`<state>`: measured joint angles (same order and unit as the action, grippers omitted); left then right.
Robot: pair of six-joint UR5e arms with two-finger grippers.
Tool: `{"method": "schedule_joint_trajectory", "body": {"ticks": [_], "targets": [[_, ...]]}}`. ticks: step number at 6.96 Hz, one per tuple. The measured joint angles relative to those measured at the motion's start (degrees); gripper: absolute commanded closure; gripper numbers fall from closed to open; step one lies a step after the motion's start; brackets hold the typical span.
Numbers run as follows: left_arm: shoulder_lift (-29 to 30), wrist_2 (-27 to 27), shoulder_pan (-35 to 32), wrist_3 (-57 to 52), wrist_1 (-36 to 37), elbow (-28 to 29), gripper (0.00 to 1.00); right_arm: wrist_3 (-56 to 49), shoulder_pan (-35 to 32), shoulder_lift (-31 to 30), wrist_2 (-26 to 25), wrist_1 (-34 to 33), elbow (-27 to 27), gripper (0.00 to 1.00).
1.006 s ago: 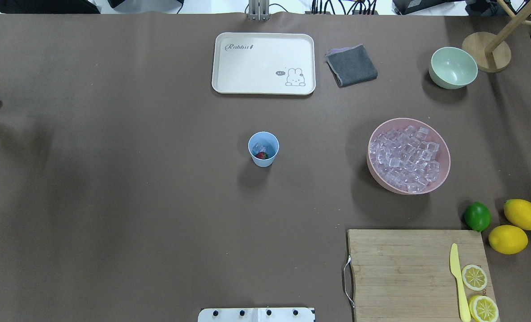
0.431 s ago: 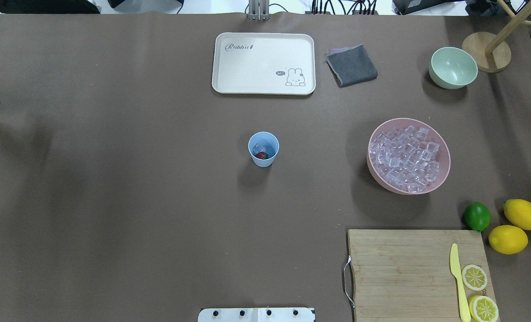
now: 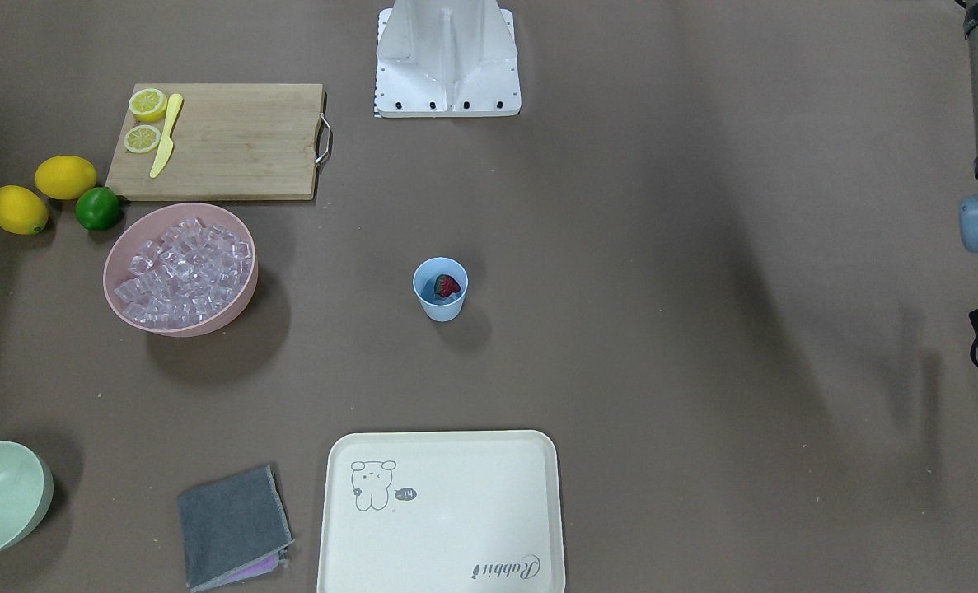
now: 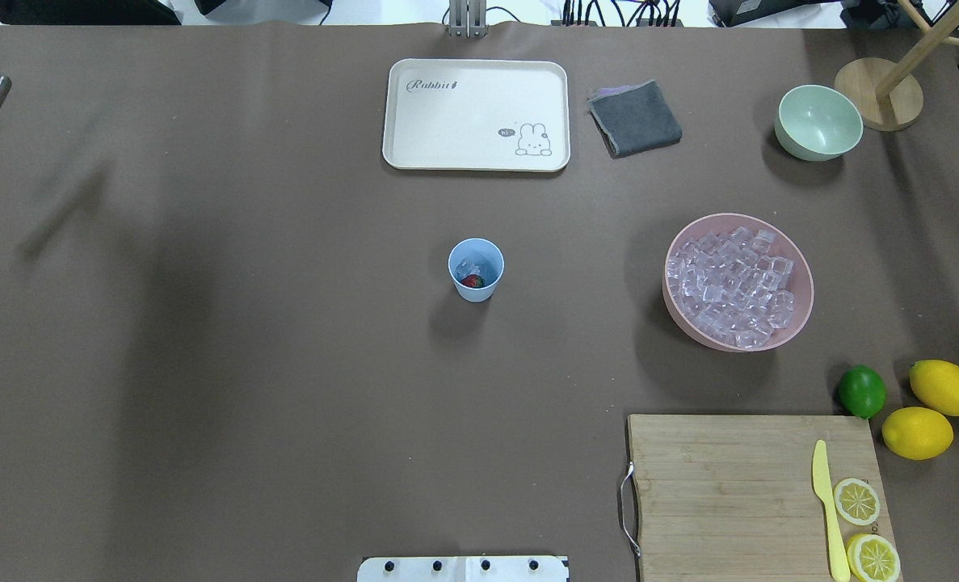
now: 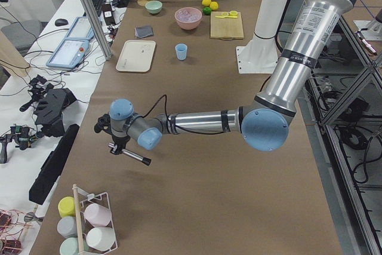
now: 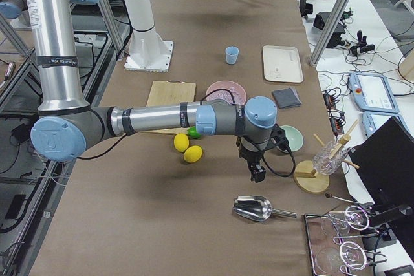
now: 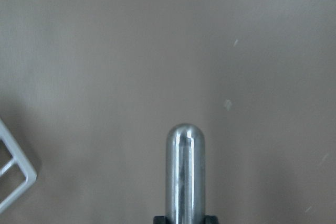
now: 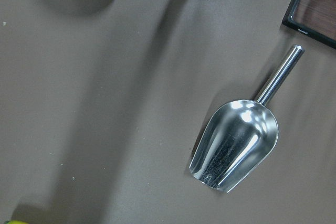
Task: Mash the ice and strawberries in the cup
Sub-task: 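Grasp the upright metal muddler stick with the left gripper, then carry the muddler with the left gripper over the light-blue cup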
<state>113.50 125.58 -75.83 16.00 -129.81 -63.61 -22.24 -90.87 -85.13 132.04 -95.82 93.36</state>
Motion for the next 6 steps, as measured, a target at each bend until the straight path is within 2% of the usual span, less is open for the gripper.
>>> {"method": "schedule_joint_trajectory", "body": {"ticks": [3, 6], "targets": [[5.6, 0.3, 2.5, 9.7, 2.5, -10.3, 1.0, 0.1, 0.0, 0.2, 0.6, -0.5, -0.8, 0.01], [7.2, 0.2, 7.9, 20.2, -3.6, -20.8, 1.0, 0.7, -0.1, 0.4, 0.0, -0.6, -1.9, 0.01]]}}
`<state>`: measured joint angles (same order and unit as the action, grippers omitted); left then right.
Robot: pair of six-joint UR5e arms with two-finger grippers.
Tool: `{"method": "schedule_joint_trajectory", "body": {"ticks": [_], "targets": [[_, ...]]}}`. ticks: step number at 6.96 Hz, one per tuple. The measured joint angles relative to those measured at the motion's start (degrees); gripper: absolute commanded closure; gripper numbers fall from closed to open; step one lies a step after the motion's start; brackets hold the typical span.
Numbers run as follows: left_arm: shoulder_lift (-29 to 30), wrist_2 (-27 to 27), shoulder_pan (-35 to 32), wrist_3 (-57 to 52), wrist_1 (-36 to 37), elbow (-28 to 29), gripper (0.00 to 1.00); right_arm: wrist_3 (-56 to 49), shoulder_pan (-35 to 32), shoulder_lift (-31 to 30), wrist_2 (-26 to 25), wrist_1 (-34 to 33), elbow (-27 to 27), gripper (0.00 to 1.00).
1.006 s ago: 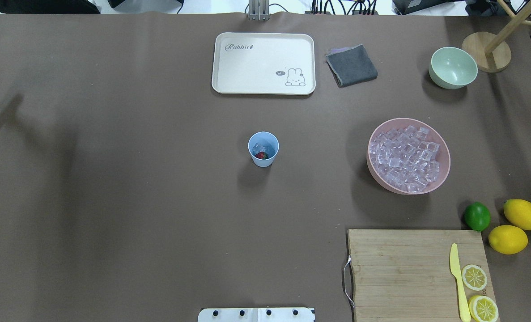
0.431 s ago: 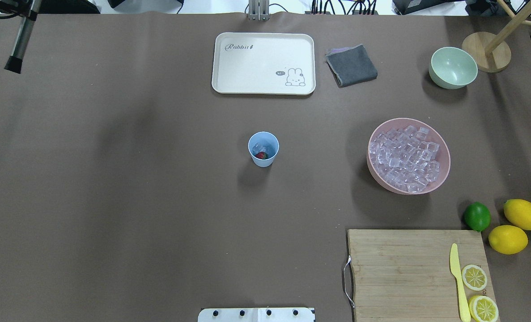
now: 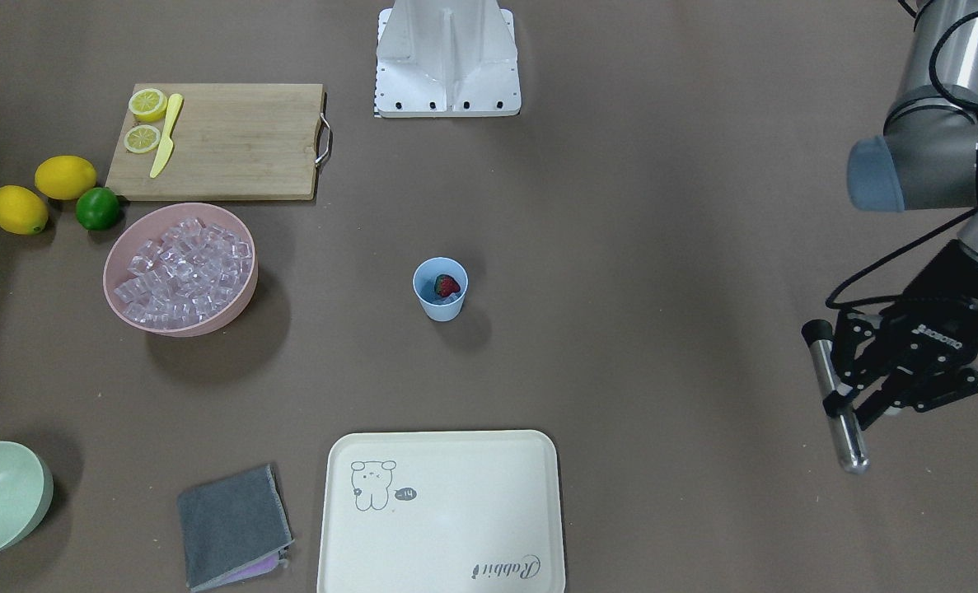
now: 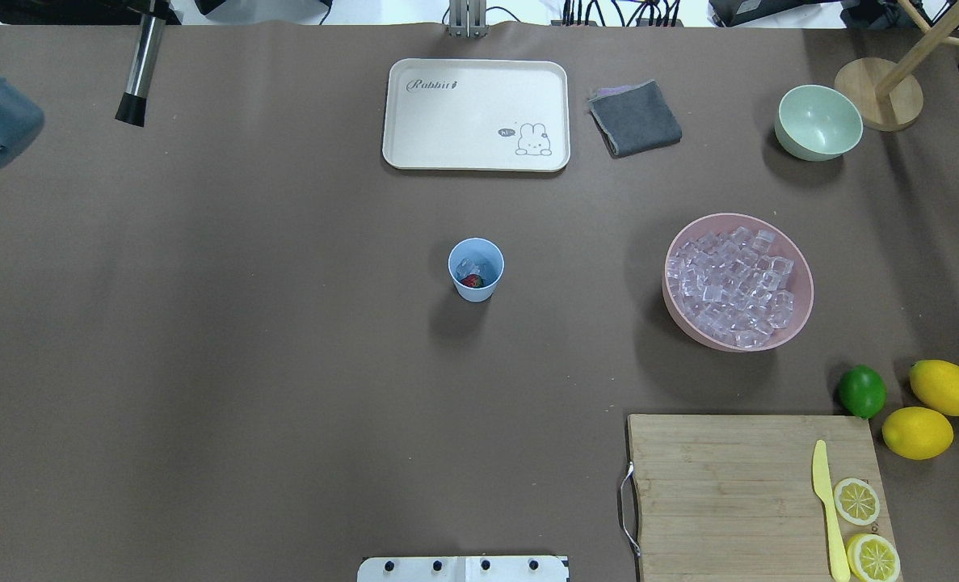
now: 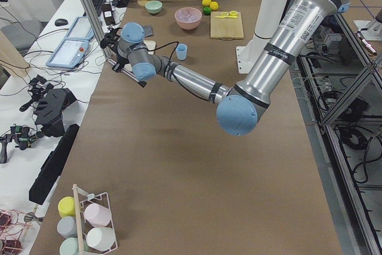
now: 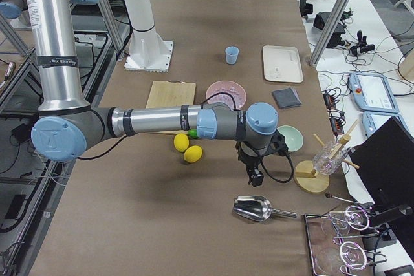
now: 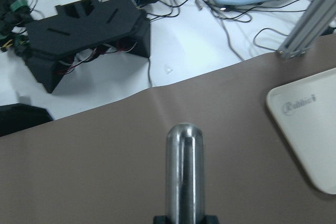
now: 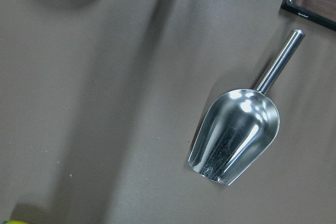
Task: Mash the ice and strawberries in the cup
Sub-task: 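Carry the muddler with the left gripper over the light-blue cup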
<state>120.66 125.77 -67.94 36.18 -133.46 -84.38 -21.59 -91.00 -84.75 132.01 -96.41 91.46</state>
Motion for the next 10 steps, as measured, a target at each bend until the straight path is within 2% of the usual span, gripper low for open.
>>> {"method": "schedule_joint_trajectory", "body": {"ticks": [3, 4, 6, 8, 10], "targets": [[4.6, -1.3, 4.3, 11.1, -9.4, -3.1, 1.0, 0.0, -0.5, -0.2, -0.5, 0.0, -0.3, 0.01], [5.1, -5.6, 7.8, 14.6, -14.7, -2.9, 1.0, -0.1, -0.8, -0.3, -0.5, 0.0, -0.3, 0.01], [5.6, -20.1, 19.5, 16.5, -28.4, -1.8, 1.0, -0.4, -1.4, -0.4, -0.6, 0.0, -0.2, 0.01], [4.9, -26.3, 27.1, 15.1, -41.4, 0.8, 1.0, -0.6, -2.8, -0.3, -0.6, 0.1, 0.5, 0.01], [4.3, -32.5, 33.8, 9.0, -58.9, 8.5, 1.0, -0.7, -3.8, 0.0, -1.6, 0.3, 1.6, 0.01]]}}
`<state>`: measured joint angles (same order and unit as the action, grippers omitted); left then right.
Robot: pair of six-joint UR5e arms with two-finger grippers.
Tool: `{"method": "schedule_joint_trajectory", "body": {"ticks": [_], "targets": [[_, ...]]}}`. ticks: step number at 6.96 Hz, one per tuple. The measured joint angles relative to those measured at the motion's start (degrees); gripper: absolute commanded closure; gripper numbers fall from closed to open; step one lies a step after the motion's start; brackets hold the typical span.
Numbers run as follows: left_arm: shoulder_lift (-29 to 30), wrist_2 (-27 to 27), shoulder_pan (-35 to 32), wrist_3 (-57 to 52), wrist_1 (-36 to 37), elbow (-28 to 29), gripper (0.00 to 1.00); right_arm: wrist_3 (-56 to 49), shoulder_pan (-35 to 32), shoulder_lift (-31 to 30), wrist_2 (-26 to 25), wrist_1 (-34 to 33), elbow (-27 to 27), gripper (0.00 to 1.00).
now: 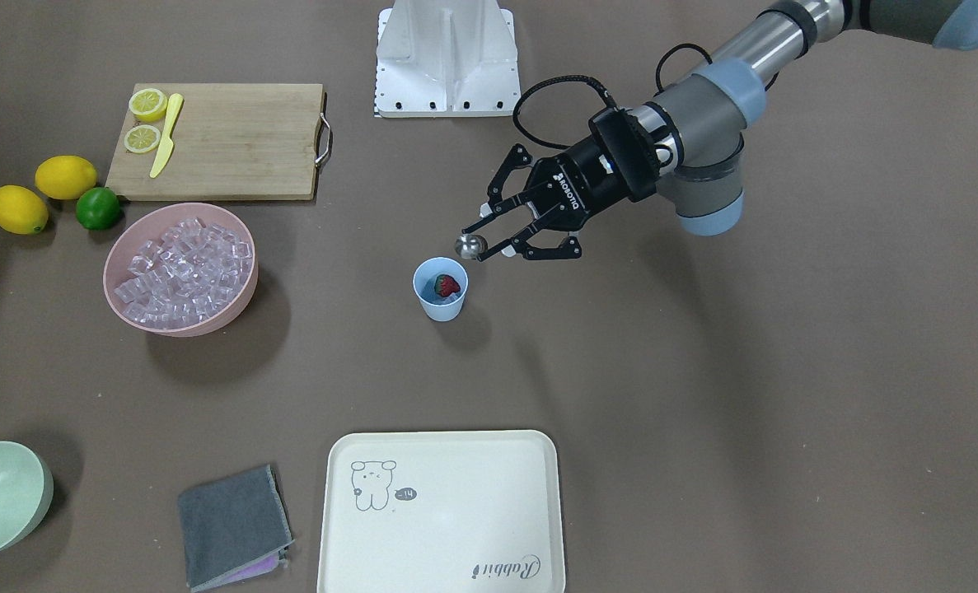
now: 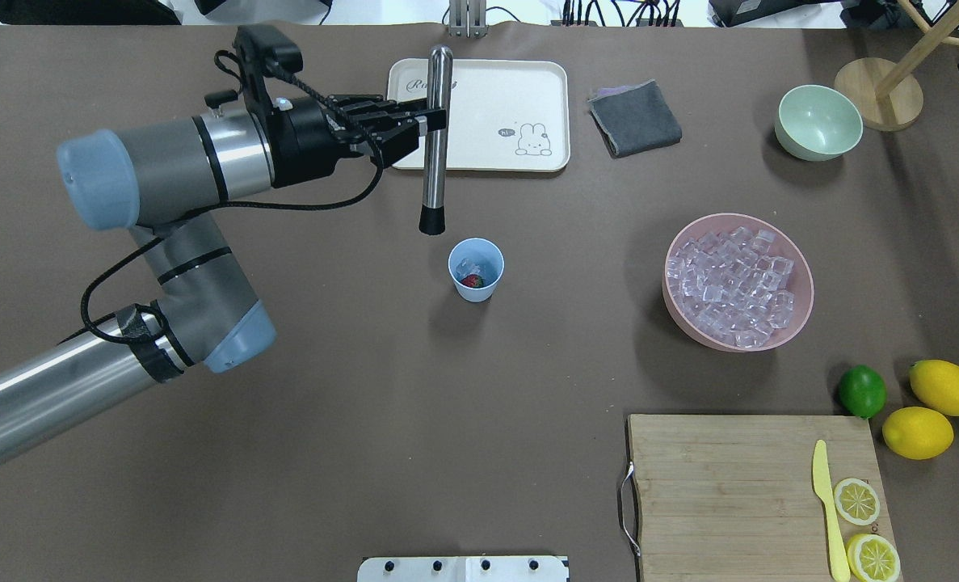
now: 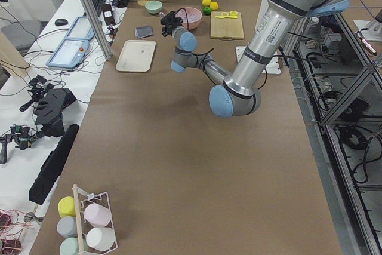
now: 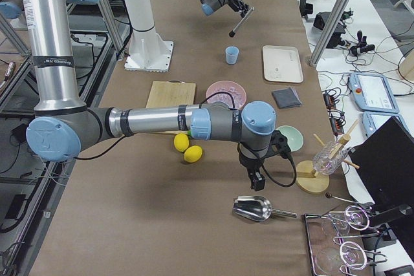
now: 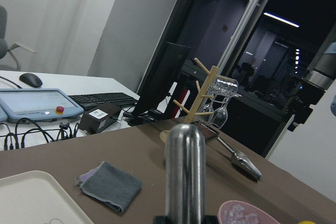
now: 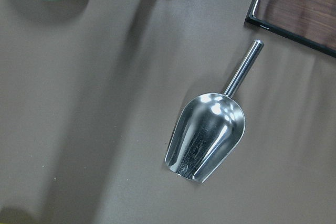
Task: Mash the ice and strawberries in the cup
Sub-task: 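Carry the muddler with the left gripper over the light-blue cup, then lower the muddler into the cup and press down on the strawberry and ice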
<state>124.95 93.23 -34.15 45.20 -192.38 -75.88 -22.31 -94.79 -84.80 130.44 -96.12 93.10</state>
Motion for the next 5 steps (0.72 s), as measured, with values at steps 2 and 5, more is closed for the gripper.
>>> {"method": "schedule_joint_trajectory", "body": {"ticks": [2, 5], "targets": [[0.3, -4.2, 3.1, -2.1, -7.7, 2.2, 1.0, -0.2, -0.1, 0.0, -1.2, 0.0, 0.6, 0.01], [1.5, -8.8, 3.5, -7.8, -6.9, 2.6, 1.0, -1.4, -0.2, -0.4, -0.9, -0.1, 1.1, 0.01]]}}
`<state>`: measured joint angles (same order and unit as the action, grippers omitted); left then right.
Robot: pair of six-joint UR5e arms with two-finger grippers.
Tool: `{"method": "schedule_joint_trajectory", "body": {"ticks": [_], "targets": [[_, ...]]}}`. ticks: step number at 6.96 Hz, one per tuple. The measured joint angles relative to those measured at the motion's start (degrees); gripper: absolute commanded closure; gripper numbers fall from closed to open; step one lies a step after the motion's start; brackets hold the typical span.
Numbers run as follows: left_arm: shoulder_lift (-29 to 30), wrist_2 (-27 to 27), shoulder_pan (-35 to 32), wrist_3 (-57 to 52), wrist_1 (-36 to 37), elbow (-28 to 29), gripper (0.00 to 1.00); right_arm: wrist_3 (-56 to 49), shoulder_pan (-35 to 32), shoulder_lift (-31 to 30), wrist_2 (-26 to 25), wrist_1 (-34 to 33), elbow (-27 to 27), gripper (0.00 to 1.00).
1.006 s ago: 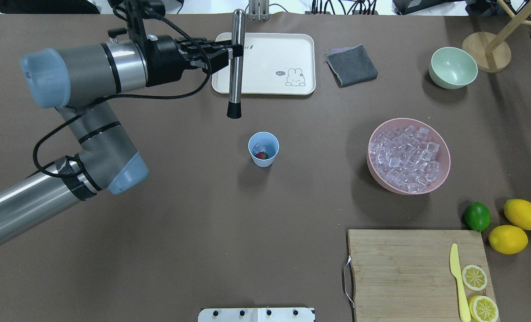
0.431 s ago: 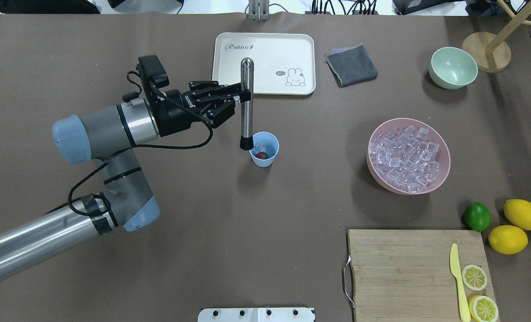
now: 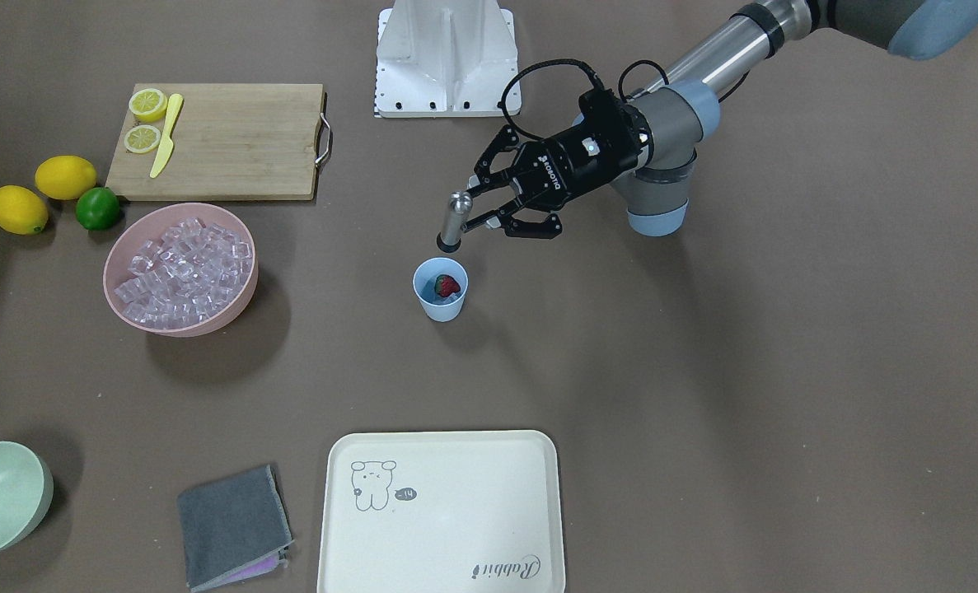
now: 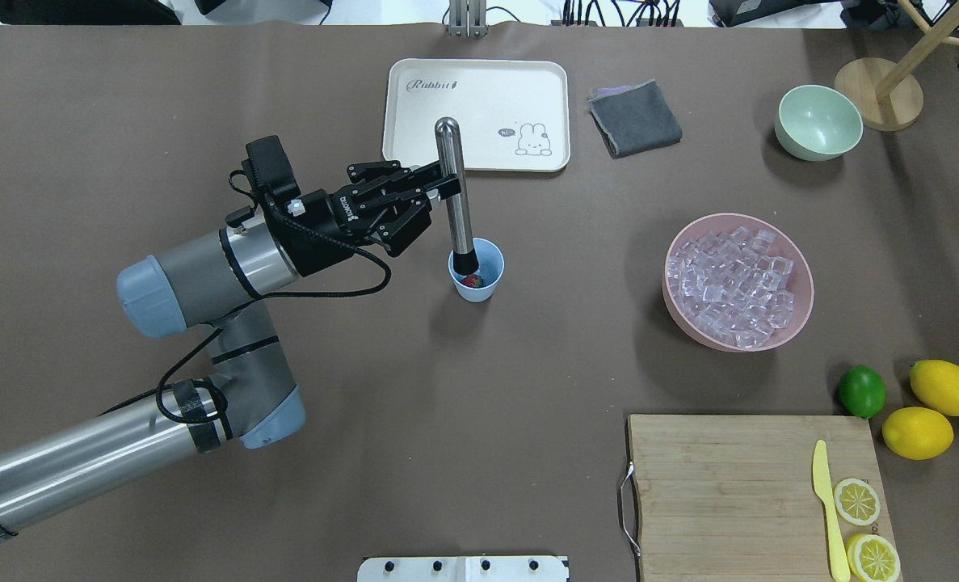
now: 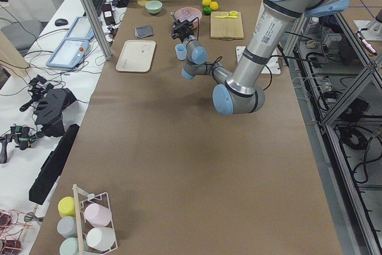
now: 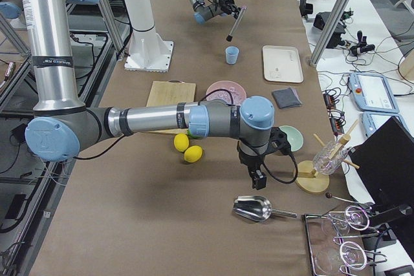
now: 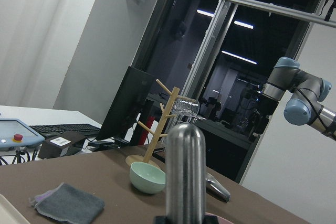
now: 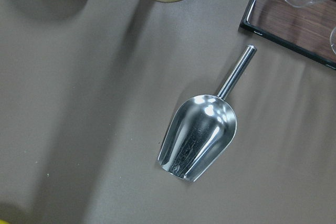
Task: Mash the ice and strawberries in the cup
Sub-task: 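Lower the muddler into the cup and press down on the strawberry and ice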
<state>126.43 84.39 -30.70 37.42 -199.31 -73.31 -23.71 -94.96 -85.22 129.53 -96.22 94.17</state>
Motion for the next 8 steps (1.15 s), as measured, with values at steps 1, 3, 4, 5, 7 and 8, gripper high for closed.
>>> {"method": "schedule_joint_trajectory", "body": {"ticks": [1, 3, 4, 5, 7, 8], "targets": [[0.8, -0.7, 0.1, -1.3, 1.0, 0.6, 1.0, -0.1, -0.1, -0.2, 0.0, 0.0, 0.0, 0.01], [2.3, -1.4, 0.8, -2.0, 1.5, 3.1, 1.0, -0.2, -0.4, -0.9, 0.1, 0.0, 0.3, 0.01], [2.8, -2.0, 1.0, -2.0, 1.5, 4.4, 1.0, -0.2, -0.4, -1.4, 0.1, 0.0, 0.6, 0.01], [3.1, -2.2, 1.1, -2.1, 1.6, 5.2, 1.0, -0.2, -0.5, -1.7, 0.1, 0.0, 0.8, 0.01], [3.4, -3.0, 2.0, -2.1, 1.6, 6.7, 1.0, -0.2, -0.5, -1.9, 0.1, 0.0, 0.8, 0.01], [3.4, -3.8, 2.7, -2.2, 1.6, 7.5, 1.0, -0.2, -0.4, -1.9, 0.0, 0.0, 0.8, 0.01]]}}
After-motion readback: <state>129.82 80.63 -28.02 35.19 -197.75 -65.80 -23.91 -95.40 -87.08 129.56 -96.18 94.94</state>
